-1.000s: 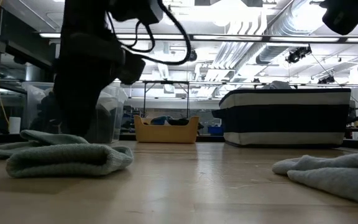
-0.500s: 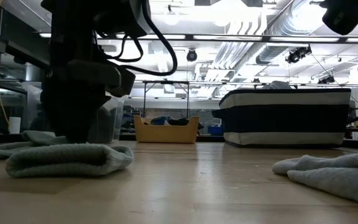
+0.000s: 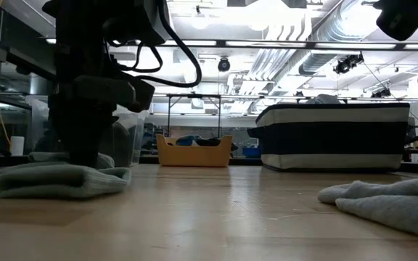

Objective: Pick & Place Cloths
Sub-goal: Put the dark gray sock into the yellow bin

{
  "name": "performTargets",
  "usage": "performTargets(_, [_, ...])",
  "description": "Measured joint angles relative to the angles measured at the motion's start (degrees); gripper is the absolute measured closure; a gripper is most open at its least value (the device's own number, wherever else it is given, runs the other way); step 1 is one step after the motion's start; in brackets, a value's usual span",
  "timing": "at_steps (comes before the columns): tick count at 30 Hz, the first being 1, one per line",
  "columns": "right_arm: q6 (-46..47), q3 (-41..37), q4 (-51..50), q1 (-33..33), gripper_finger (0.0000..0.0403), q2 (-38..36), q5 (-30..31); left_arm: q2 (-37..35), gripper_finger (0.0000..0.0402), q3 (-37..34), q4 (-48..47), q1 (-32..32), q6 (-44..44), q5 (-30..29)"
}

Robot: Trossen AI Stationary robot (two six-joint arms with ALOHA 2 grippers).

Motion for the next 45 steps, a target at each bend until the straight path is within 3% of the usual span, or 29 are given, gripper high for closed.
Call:
performTargets(2, [0.0,0.0,0.0,0.0,0.0279,0.0,0.0,0.0,0.0386,0.0,0.0,0.0,1.7,0.0])
performTargets(9, [0.0,0.0,0.0,0.0,0.0279,0.0,0.0,-1.8,0.0393,2.2,-0.9,2.3,8.0,4.1])
performTargets(24, [0.0,0.0,0.0,0.0,0.0279,0.0,0.0,-11.5,0.0394,13.8,-2.2,11.0,21.6,2.3])
performTargets(45, [0.0,0.0,0.0,0.0,0.0279,0.0,0.0,-12.7,0.0394,29.1,-6.8,35.0,36.3,-2.5])
